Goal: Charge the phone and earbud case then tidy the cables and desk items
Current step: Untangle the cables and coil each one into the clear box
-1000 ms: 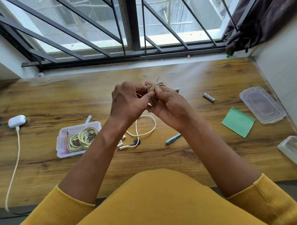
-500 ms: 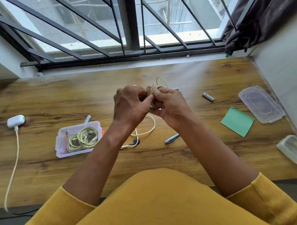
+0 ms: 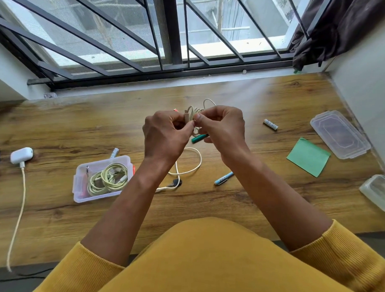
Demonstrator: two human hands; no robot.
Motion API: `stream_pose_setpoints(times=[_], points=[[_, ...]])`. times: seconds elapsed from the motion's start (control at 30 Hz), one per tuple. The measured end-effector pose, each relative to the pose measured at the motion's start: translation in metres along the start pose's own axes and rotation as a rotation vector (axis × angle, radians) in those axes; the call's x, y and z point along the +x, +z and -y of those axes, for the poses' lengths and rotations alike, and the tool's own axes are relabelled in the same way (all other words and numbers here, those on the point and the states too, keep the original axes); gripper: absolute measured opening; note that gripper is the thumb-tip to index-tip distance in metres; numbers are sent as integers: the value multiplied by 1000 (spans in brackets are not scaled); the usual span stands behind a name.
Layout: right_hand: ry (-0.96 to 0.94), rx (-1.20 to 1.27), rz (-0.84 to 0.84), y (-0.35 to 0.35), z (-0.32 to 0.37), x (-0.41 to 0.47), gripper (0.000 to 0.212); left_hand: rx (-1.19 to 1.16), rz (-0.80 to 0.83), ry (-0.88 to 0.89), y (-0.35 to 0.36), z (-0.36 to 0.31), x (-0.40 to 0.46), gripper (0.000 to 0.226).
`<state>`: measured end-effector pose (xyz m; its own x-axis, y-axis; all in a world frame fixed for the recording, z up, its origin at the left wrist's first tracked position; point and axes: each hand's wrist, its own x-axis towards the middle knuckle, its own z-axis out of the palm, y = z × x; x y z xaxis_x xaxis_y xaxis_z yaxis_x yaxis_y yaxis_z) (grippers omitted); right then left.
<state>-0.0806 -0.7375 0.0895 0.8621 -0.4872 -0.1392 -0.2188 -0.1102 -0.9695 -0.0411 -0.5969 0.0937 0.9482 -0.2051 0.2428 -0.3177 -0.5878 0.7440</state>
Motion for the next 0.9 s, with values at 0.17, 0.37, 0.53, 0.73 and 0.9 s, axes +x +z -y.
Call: stream_pose_setpoints(times=[0.17, 0.37, 0.53, 0.73, 0.9], points=[[-111, -124, -74, -5, -8, 7, 17, -33, 88, 2, -9, 10, 4, 10], [-45, -13, 198, -16, -10, 13, 43, -133, 201, 24, -17, 27, 6, 2], [-59, 26, 416, -22, -13, 16, 47, -187, 358, 36, -23, 39, 9, 5], [-119, 19, 835, -39, -15, 26, 64, -222, 525, 85, -36, 45, 16, 19], [-172, -108, 746, -36, -12, 28, 32, -167, 495, 70, -38, 47, 19, 12]])
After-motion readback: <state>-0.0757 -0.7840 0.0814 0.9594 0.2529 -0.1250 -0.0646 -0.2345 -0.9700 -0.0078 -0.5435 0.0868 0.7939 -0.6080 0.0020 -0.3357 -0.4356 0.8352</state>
